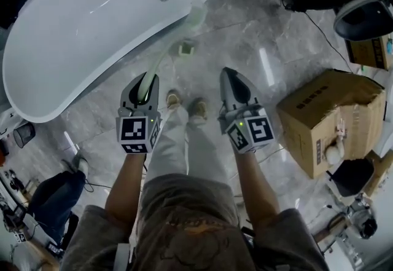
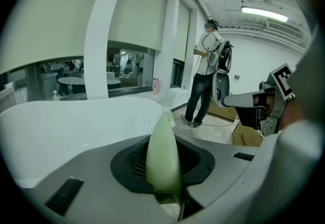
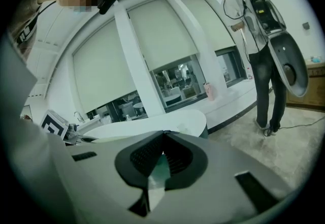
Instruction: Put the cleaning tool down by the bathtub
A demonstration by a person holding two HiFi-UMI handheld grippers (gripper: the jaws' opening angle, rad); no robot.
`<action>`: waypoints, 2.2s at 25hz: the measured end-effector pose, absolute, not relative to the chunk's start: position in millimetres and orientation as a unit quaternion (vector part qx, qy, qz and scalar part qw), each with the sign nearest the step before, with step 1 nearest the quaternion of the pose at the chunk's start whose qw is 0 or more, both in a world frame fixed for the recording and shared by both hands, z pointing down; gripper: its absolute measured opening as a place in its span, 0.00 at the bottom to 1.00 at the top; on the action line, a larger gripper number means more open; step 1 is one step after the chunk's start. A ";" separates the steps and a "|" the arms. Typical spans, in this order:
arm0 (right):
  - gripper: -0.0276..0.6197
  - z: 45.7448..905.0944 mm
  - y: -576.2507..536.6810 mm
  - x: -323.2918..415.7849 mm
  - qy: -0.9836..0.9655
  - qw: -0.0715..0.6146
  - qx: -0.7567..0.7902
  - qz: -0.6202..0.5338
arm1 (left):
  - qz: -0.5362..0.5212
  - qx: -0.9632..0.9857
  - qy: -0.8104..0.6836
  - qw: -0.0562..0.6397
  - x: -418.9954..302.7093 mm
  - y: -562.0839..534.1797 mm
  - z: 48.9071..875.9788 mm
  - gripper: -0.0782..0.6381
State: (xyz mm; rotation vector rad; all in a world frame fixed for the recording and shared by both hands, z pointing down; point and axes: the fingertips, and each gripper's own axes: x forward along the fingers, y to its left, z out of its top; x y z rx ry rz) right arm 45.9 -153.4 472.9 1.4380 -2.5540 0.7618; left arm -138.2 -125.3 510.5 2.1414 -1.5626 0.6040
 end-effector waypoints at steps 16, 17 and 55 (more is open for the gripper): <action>0.04 580.9 -149.5 39.7 -0.837 0.072 0.466 0.277 | 0.252 0.763 -0.550 0.229 -137.4 -114.2 633.0 0.24; 0.04 586.2 -149.5 39.9 -0.837 0.073 0.467 0.277 | 0.255 0.761 -0.549 0.231 -137.8 -114.0 640.7 0.24; 0.04 649.2 -157.6 68.3 -0.817 0.098 0.463 0.330 | 0.530 0.648 -0.448 0.313 -116.8 -168.9 906.1 0.24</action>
